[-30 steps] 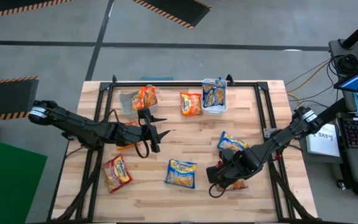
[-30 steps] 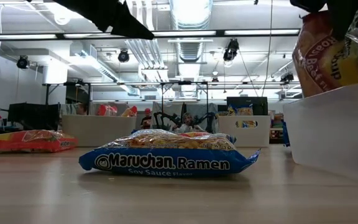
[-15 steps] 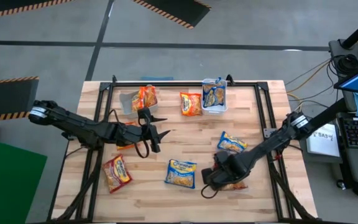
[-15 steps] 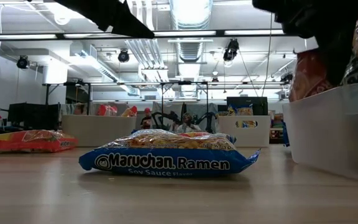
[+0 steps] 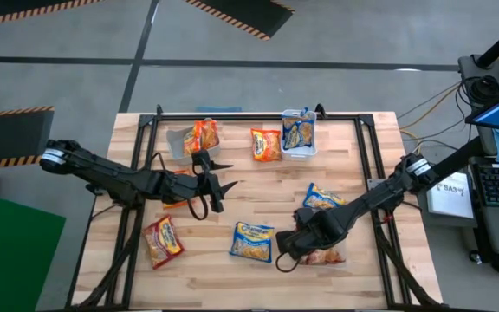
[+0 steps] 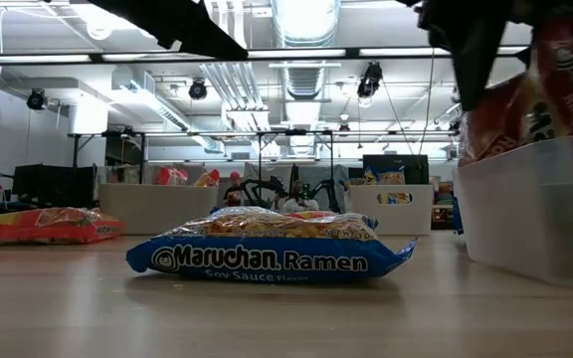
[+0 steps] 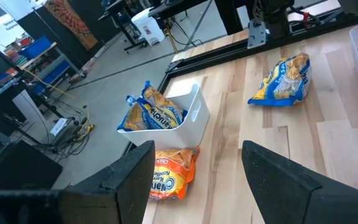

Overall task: Sort Maruchan noodles
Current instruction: Put the red noodle pack into the transparent bin, then put the blue noodle pack into the white bin

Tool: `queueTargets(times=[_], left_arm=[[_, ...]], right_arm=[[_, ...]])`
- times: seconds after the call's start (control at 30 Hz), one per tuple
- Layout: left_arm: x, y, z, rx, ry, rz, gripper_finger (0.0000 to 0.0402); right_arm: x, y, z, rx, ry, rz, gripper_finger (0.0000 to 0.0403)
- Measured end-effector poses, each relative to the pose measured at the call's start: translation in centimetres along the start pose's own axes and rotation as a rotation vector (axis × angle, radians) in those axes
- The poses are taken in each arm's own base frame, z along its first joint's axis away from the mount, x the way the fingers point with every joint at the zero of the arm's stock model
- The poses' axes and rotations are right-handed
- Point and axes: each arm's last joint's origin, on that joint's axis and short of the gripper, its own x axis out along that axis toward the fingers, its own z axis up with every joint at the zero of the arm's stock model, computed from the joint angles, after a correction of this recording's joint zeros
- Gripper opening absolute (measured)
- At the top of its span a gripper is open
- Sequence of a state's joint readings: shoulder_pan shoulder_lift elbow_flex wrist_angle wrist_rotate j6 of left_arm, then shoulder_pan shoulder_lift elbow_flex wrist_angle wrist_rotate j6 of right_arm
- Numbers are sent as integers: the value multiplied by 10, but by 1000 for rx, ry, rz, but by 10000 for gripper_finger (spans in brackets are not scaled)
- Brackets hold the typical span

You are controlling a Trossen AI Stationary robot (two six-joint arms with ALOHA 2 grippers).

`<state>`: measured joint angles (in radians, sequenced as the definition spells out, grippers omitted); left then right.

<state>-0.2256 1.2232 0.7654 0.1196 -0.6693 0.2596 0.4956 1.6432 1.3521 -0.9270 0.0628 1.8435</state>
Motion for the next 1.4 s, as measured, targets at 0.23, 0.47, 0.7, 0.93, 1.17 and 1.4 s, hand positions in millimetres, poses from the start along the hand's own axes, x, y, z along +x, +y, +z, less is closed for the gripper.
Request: queueTargets(times=[0.23,0.47,0.7,0.93,1.17,1.4], left_arm=[[0,0,0,0,0,0,223],[0,0,0,0,0,-4,223],[0,0,0,3,1,-9,223],[-1,-6,0,6,-44,-204,223],[-3,-14,-3,-67,-34,-439,223],[-15,-36,-13,-220,128,-561,205]], right_arm=[[2,6,7,-36,42,23,228],[-27,-4,12,-36,65,46,228],[-62,-26,24,-134,-46,34,228],[-79,-31,47,-325,-201,61,228],[-69,-24,75,-565,-250,63,228],[-55,-8,92,-859,-342,195,228]])
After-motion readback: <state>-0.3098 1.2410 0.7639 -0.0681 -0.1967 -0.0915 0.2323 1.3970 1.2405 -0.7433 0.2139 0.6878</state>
